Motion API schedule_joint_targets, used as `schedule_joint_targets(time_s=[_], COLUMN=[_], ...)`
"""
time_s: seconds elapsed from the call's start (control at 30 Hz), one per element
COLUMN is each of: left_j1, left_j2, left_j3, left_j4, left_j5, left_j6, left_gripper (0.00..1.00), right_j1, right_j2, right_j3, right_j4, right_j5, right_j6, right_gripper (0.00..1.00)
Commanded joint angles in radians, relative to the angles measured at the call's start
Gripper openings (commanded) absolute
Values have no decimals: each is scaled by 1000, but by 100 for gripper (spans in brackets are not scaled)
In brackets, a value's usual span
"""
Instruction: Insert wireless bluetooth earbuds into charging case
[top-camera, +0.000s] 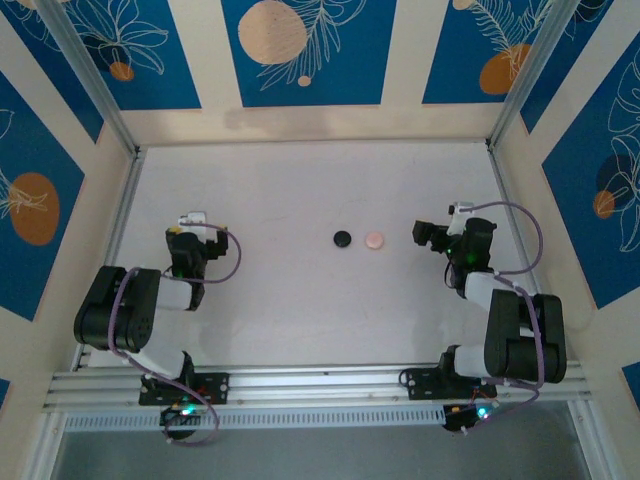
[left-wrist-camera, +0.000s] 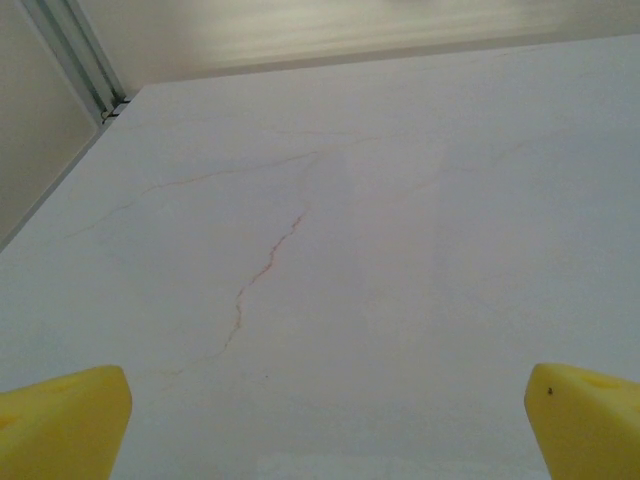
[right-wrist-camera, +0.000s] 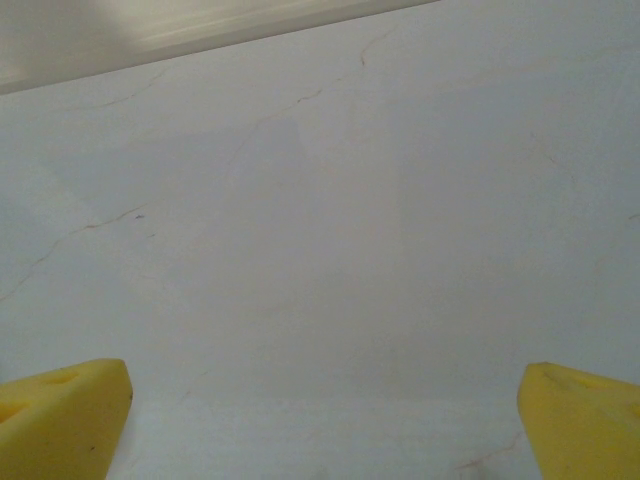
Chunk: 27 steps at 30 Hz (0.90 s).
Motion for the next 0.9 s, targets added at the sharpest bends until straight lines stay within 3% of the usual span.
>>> schedule_joint_targets(time_s=[0.0,0.1,0.17,0.27,0.33,0.4,0.47,0.53,0.87], left_j1=[5,5,5,5,5,5,5,5,5], left_j2=[-8,-8,-8,-7,-8,-8,-8,-8,-8], left_j3=[3,3,3,4,6,8,9,9,8], left_j4=[-2,-2,-2,-3,-7,-12,-12,-13,-11], left_j5=[22,22,22,24,30,35,39,41,47], left_j6=[-13,-14,-14,-12,-11,-7,-6,-5,-5], left_gripper=[100,100,100,100,100,100,100,100,100], right_j1=[5,15,57,84,101,102,119,119,117], right_j2=[-50,-41,-13,76,151,165,205,188,191], right_j3=[-22,-33,-18,32,13,29,-15,4,-4], right_j4=[46,86,101,110,219,185,320,239,266], right_j5=[8,-35,0,-3,-15,-36,-7,-3,-7], right_j6=[-15,23,15,0,-23,-37,-39,-44,-40], right_gripper=[99,99,99,99,99,99,99,99,99])
